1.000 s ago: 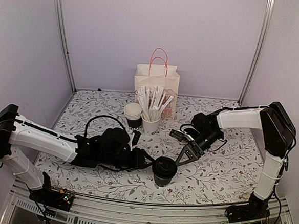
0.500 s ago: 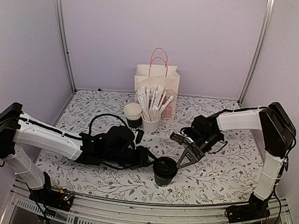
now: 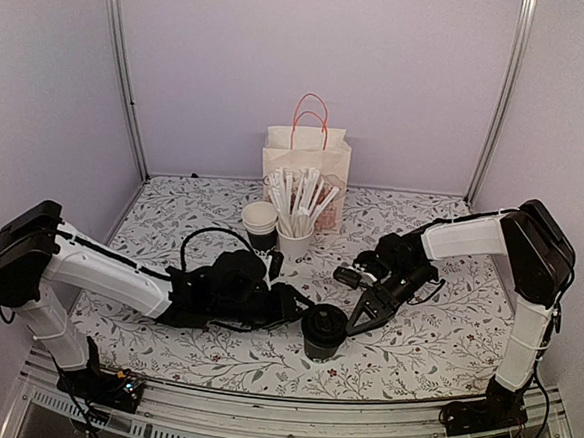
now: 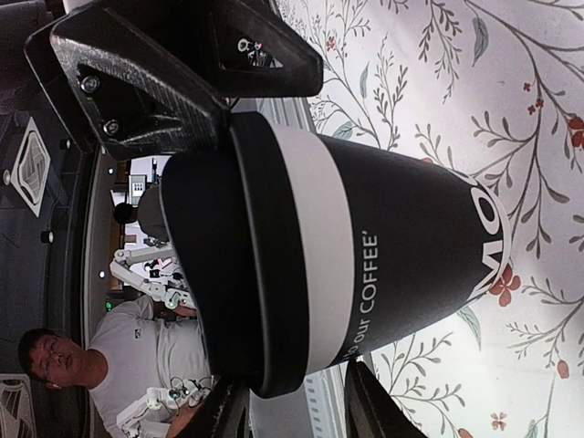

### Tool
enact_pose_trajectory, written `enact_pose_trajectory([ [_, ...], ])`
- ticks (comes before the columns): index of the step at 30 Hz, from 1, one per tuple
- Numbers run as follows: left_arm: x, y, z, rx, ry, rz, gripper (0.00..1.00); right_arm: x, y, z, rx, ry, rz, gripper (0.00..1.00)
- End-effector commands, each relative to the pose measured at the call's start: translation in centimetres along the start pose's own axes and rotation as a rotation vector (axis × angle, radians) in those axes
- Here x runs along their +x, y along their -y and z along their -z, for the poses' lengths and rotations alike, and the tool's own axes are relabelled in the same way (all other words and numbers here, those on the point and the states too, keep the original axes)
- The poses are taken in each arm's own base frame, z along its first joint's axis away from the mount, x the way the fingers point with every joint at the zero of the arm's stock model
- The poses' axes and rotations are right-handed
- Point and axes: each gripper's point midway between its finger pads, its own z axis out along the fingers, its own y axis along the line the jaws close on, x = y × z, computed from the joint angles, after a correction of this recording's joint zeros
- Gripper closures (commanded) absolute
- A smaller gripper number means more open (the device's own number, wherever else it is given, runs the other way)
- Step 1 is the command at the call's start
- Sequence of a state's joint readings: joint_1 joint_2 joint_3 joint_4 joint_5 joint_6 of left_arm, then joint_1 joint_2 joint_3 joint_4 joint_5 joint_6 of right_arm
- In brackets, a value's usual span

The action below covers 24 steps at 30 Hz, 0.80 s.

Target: Pack the takeout coffee

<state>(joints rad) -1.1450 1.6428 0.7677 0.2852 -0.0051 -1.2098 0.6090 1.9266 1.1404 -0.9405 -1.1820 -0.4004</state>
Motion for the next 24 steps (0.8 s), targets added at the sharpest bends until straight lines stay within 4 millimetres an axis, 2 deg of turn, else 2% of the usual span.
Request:
enact_pose_trajectory([
  [1,11.4,-16.5,1.9,-0.518,-0.402,-0.020,0.64,1.7,8.0,-0.8,0.298,-0.108,0.016,0.65],
  [5,11.6,-16.9,2.2,-0.522,-0.407,-0.016,0.66,1.7,8.4,-0.5,0.333,-0.106,0.014,0.65],
  [8,11.5,-16.7,2.3,-0.522,-0.409,-0.026,0.71,1.2,8.4,0.0,0.358,-0.095,0.037,0.66],
  [11,10.9,-15.2,2.1,-0.500,-0.390,-0.070,0.79,-0.1,6.9,0.7,0.344,-0.055,0.091,0.67],
  [14,10.4,-13.0,1.7,-0.471,-0.374,-0.116,0.81,-1.2,5.2,1.2,0.332,-0.032,0.148,0.67],
  [17,10.3,-11.2,1.5,-0.459,-0.376,-0.145,0.82,-1.8,4.7,1.6,0.341,-0.025,0.174,0.67],
  [20,10.7,-10.4,1.7,-0.456,-0.380,-0.148,0.82,-2.2,4.6,1.7,0.346,-0.025,0.184,0.67],
  [24,11.2,-10.4,2.7,-0.473,-0.368,-0.141,0.79,-2.6,4.9,1.7,0.344,-0.028,0.184,0.68],
])
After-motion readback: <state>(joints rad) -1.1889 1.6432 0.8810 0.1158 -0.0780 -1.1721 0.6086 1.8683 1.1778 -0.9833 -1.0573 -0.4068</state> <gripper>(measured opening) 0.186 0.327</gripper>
